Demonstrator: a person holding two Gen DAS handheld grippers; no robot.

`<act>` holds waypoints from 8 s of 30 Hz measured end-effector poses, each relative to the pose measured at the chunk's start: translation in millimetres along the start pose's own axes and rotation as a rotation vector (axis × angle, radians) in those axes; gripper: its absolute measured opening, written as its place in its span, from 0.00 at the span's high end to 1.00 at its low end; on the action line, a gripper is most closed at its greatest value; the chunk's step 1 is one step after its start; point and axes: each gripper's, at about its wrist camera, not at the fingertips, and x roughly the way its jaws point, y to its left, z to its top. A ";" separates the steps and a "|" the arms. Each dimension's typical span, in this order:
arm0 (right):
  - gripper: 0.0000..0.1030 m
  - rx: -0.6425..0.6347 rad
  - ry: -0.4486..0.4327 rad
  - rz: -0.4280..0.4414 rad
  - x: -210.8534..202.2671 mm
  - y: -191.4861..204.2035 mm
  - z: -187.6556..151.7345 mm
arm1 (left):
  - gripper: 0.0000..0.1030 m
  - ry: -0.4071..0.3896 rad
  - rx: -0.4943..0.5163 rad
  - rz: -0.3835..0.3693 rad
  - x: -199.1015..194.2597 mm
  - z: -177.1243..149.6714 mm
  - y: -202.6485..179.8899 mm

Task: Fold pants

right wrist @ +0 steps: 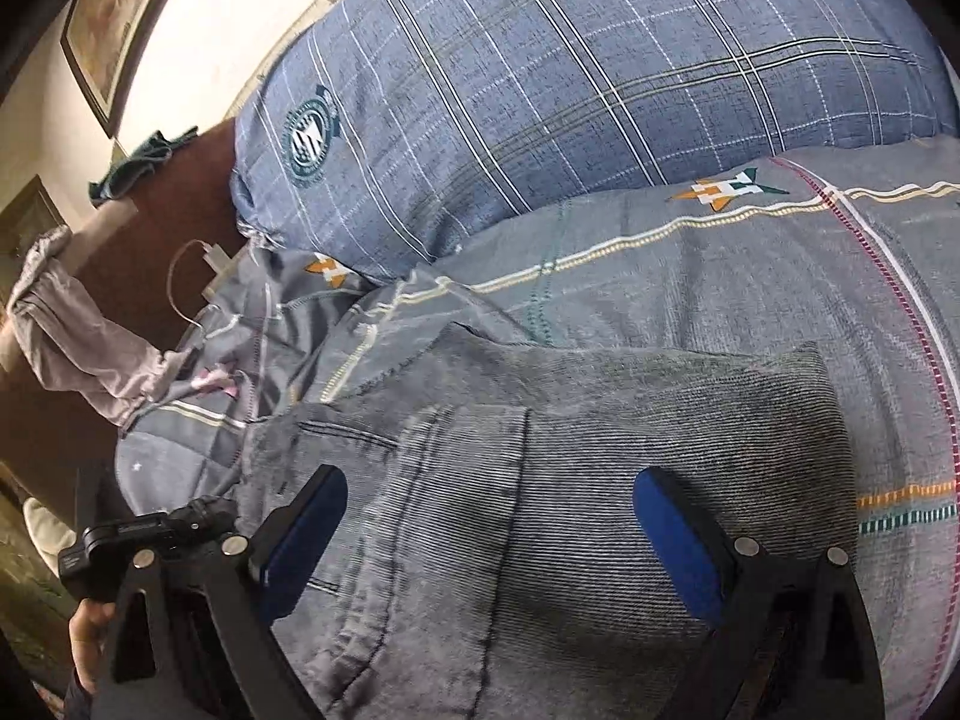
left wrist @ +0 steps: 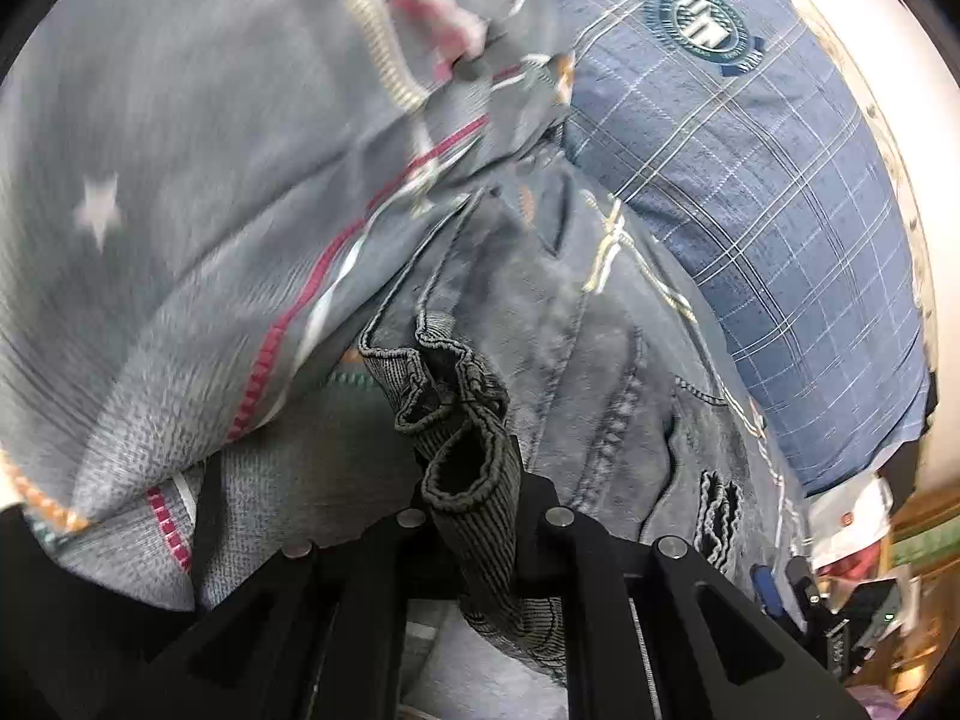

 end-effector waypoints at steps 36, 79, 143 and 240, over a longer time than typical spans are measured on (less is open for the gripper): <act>0.05 0.445 -0.240 0.112 -128.4 -105.9 -16.4 | 0.22 -0.007 0.673 -0.097 -22.3 -94.6 -188.5; 0.95 0.330 0.051 -0.093 -85.0 -33.3 -55.5 | 0.13 0.060 0.619 -0.066 29.7 -104.8 -155.5; 0.25 -0.059 0.188 -0.287 -41.5 46.0 46.5 | 0.10 -0.058 0.614 -0.175 18.7 -104.0 -128.3; 0.25 0.289 0.144 0.077 -59.8 -118.4 -18.4 | 0.10 0.050 0.671 0.057 50.9 -94.9 -166.4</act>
